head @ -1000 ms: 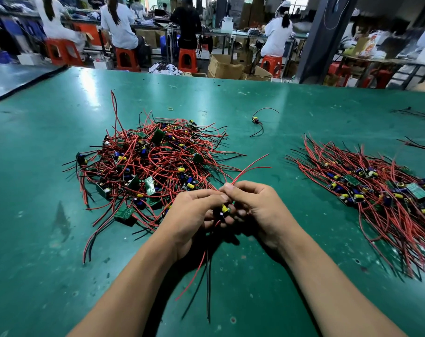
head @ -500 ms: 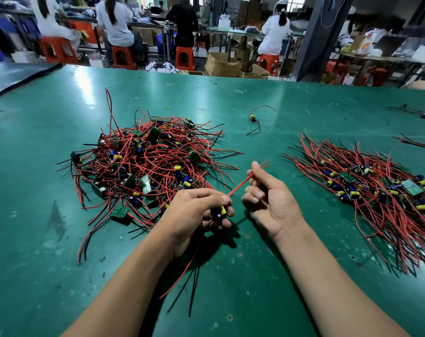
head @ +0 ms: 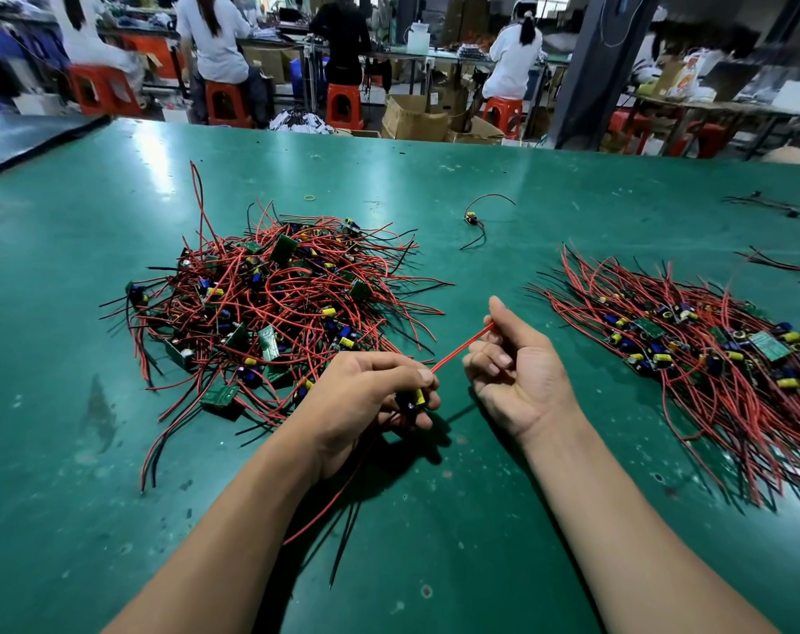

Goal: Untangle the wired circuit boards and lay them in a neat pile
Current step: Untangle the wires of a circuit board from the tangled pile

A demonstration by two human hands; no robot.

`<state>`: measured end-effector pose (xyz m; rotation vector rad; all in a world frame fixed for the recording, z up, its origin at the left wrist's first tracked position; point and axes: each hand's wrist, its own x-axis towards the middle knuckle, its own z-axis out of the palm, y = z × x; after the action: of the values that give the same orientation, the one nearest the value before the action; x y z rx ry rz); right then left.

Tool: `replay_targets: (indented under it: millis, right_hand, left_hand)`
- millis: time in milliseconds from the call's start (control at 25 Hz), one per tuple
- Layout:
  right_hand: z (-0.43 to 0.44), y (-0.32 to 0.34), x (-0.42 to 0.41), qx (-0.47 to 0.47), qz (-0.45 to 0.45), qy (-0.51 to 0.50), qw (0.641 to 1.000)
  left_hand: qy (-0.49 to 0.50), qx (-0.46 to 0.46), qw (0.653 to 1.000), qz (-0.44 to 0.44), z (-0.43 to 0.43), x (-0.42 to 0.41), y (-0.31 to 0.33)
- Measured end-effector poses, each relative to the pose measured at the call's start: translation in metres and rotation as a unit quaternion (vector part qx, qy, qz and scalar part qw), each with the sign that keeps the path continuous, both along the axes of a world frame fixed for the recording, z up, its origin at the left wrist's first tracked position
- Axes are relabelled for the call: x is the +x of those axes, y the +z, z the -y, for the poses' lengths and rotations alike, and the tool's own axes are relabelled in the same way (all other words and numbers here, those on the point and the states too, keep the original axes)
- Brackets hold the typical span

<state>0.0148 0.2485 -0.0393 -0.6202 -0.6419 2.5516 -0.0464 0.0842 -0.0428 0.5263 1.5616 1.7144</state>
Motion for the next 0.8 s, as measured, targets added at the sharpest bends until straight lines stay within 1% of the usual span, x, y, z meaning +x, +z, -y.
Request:
replay_targets:
  millis: [160, 240, 360, 480, 640, 720, 760, 800]
  right_hand:
    - [-0.002, 0.000, 0.003, -0.023, -0.003, -0.002, 1.000]
    - [-0.001, 0.000, 0.004, 0.010, 0.000, 0.000, 1.000]
    - [-0.001, 0.000, 0.004, 0.103, 0.036, -0.015, 0.994]
    - [-0.001, -0.001, 0.005, 0.123, 0.056, -0.019, 0.991]
    - [0.002, -0.002, 0.006, 0.153, 0.075, -0.014, 0.985]
    - [0.009, -0.003, 0.005, 0.226, 0.083, -0.018, 0.970]
    - [0.015, -0.005, 0.004, 0.294, 0.089, -0.016, 0.951]
    - [0.023, -0.008, 0.003, 0.380, 0.099, -0.010, 0.920]
  left_hand:
    - [-0.012, -0.004, 1.000, -0.006, 0.000, 0.002, 0.000]
    - [-0.004, 0.000, 1.000, 0.001, 0.001, 0.002, 0.000]
    - [0.042, 0.029, 0.998, 0.039, 0.001, 0.004, 0.000]
    - [0.086, 0.065, 0.992, 0.071, -0.003, 0.006, 0.000]
    - [0.118, 0.100, 0.980, 0.126, -0.007, 0.008, 0.002]
    - [0.124, 0.099, 0.976, 0.149, -0.008, 0.006, 0.003]
    - [0.120, 0.091, 0.977, 0.154, -0.008, 0.005, 0.003]
    - [0.110, 0.087, 0.977, 0.159, -0.007, 0.003, 0.002]
